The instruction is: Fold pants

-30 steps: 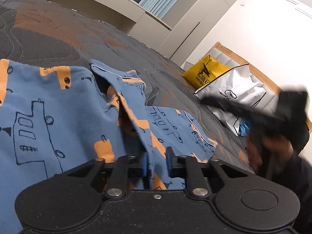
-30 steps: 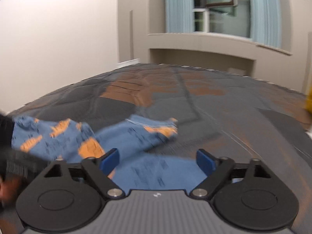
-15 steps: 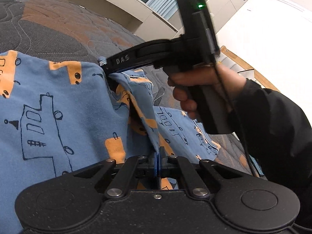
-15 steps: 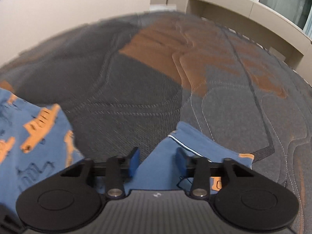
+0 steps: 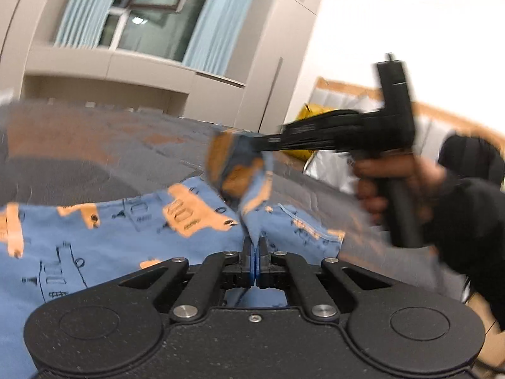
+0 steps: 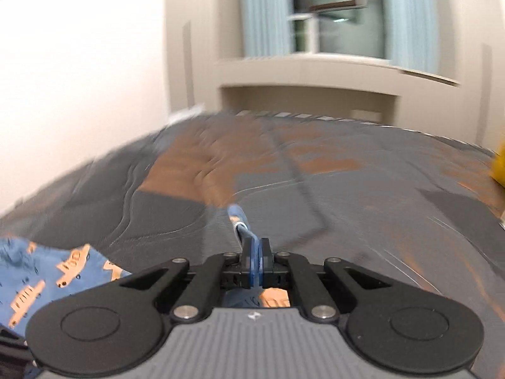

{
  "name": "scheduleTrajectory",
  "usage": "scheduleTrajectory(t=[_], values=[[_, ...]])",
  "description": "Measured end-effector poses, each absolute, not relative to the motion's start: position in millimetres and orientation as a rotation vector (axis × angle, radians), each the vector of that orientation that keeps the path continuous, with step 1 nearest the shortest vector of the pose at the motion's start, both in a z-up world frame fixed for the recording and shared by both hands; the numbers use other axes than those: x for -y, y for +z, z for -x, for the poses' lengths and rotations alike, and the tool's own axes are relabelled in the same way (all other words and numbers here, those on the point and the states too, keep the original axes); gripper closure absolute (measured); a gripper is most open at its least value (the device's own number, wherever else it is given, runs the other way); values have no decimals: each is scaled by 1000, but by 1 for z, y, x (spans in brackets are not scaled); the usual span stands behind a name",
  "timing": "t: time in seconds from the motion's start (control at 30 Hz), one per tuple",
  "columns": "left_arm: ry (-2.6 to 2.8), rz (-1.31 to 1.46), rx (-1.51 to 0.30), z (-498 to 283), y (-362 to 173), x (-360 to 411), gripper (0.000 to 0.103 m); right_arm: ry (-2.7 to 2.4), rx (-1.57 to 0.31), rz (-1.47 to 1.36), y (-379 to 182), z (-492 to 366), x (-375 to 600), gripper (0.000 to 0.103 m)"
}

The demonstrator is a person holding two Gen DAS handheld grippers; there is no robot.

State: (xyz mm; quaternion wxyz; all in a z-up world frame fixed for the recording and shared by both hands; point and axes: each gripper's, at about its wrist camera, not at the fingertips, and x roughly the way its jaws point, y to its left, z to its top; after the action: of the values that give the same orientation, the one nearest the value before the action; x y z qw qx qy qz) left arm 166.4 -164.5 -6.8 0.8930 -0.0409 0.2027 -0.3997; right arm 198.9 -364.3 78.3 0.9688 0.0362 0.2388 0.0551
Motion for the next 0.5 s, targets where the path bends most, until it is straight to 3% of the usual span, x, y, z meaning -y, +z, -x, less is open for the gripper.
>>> scheduleTrajectory(t=[0.2, 0.37, 0.5], values=[[-812, -109, -427, -156, -2, 183, 103, 7, -495, -235, 50, -118, 419, 100], [-795, -175, -487, -162, -3, 193, 103, 5, -597, -316, 12, -102, 440, 99], [-797, -176, -522, -163, -14, 196, 102, 11, -622, -309, 5, -90, 444, 78]])
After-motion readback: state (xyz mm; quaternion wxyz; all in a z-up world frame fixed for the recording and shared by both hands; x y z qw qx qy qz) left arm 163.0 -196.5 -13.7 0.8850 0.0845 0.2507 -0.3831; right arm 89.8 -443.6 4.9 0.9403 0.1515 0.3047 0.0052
